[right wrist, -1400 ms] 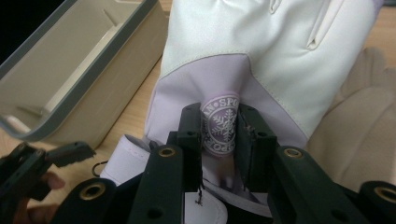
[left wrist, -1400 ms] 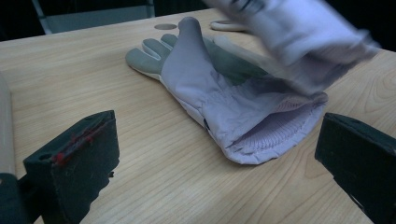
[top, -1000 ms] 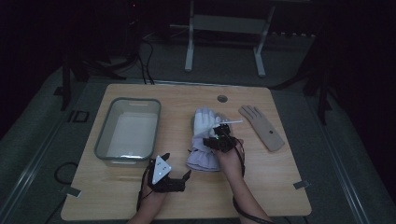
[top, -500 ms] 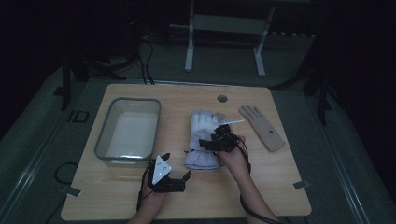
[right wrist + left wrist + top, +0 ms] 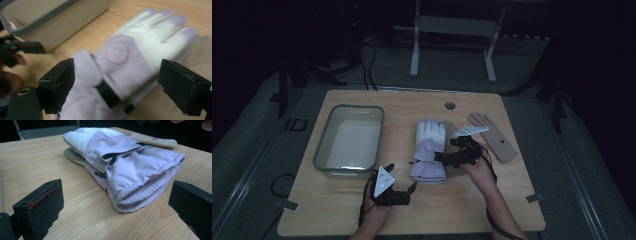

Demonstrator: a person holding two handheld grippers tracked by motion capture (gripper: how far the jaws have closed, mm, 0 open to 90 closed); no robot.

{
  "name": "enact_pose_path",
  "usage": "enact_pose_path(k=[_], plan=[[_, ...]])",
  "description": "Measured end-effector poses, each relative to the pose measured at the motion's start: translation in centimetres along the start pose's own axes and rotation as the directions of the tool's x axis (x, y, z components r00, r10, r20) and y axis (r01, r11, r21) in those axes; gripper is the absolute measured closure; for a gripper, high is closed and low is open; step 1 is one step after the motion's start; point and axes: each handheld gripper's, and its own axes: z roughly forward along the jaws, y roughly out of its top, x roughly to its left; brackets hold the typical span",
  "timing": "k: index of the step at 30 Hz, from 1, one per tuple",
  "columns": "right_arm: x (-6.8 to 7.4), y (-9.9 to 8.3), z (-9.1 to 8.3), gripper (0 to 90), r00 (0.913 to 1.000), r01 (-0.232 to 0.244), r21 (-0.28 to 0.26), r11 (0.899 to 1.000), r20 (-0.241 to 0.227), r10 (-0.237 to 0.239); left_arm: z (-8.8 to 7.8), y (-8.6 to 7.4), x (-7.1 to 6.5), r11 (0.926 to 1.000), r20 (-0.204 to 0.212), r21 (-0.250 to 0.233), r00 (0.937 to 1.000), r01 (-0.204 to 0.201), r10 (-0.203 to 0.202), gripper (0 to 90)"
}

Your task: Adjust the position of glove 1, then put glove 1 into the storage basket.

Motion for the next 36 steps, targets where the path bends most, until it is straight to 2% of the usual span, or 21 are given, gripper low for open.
enact_pose_path(k=[3,4,5,6,7,8,9,14,15,20,21,22,26,29,33,35,36], plan=[[-0.8,-0.4,-0.5,14.7,0.9999,0.015,-0.011,1.000,-0.003,-0.015,0.0,0.0,0.0,1.0000,0.011,-0.001,0.9999,0.001,-0.001,0.1],[-1.3,-0.7,-0.8,15.5,0.9991,0.039,0.000,0.999,0.018,-0.039,0.1,0.0,0.0,1.0000,0.012,-0.001,0.9999,0.001,-0.001,0.1],[-1.3,-0.7,-0.8,15.5,0.9991,0.039,0.000,0.999,0.018,-0.039,0.1,0.0,0.0,1.0000,0.013,0.000,0.9999,0.002,-0.002,0.1],[-1.9,-1.2,-1.1,15.8,0.9977,0.051,0.044,0.998,0.042,-0.053,0.0,0.0,0.1,1.0000,0.015,0.001,0.9999,0.005,-0.005,0.1],[-2.1,-1.3,-1.2,15.7,0.9988,0.035,0.067,0.997,0.032,-0.037,0.1,0.0,0.1,1.0000,0.015,0.002,0.9999,0.009,-0.009,0.1],[-2.1,-1.3,-1.2,15.7,0.9988,0.035,0.067,0.997,0.032,-0.037,0.1,0.0,0.2,0.9999,0.017,0.004,0.9997,0.016,-0.016,0.1],[-2.7,-1.6,-1.8,15.7,0.9999,-0.015,0.091,0.996,0.006,0.015,0.1,0.0,0.2,0.9998,0.019,0.005,0.9996,0.021,-0.021,0.1],[-3.3,-2.2,-2.3,14.4,0.9999,0.006,0.093,0.996,0.015,-0.008,0.2,0.1,0.2,0.9997,0.023,0.018,0.9996,0.018,-0.018,0.1],[-3.6,-2.6,-2.5,14.4,0.9996,0.001,0.093,0.996,0.029,-0.004,0.2,0.1,0.2,0.9997,0.023,0.018,0.9996,0.018,-0.018,0.1],[-4.1,-3.6,-2.7,14.2,0.9993,-0.028,0.096,0.995,0.029,0.025,0.2,0.1,0.4,0.9987,0.030,0.031,0.9987,0.041,-0.042,0.1],[-4.4,-4.3,-2.8,14.0,0.9983,-0.055,0.099,0.994,0.024,0.052,0.2,0.2,0.5,0.9982,0.054,0.038,0.9973,0.047,-0.049,0.1],[-4.5,-4.5,-2.9,13.8,0.9981,-0.061,0.094,0.994,0.018,0.060,0.2,0.3,0.5,0.9975,0.078,0.048,0.9953,0.053,-0.056,0.1],[-4.4,-4.6,-3.2,11.3,0.9956,-0.093,0.066,0.993,-0.006,0.094,0.4,0.5,0.2,0.9959,0.107,0.070,0.9923,0.056,-0.063,0.1],[-3.9,-4.3,-3.2,11.1,0.9951,-0.095,0.042,0.995,-0.024,0.096,0.3,1.2,-0.3,0.9962,0.106,0.074,0.9929,0.045,-0.053,0.1],[-3.5,-3.8,-2.8,15.3,0.9960,-0.086,0.048,0.995,-0.017,0.087,0.1,2.3,-0.5,0.9966,0.129,0.060,0.9896,0.057,-0.064,0.1],[-3.3,-3.2,-2.6,25.7,0.9940,-0.106,0.035,0.994,-0.022,0.107,0.2,3.1,-0.6,0.9964,0.144,0.065,0.9875,0.055,-0.064,0.1],[-3.2,-2.8,-2.5,32.0,0.9935,-0.110,0.029,0.994,-0.028,0.111,0.5,4.1,-0.7,0.9942,0.132,0.098,0.9897,0.043,-0.056,0.1]])
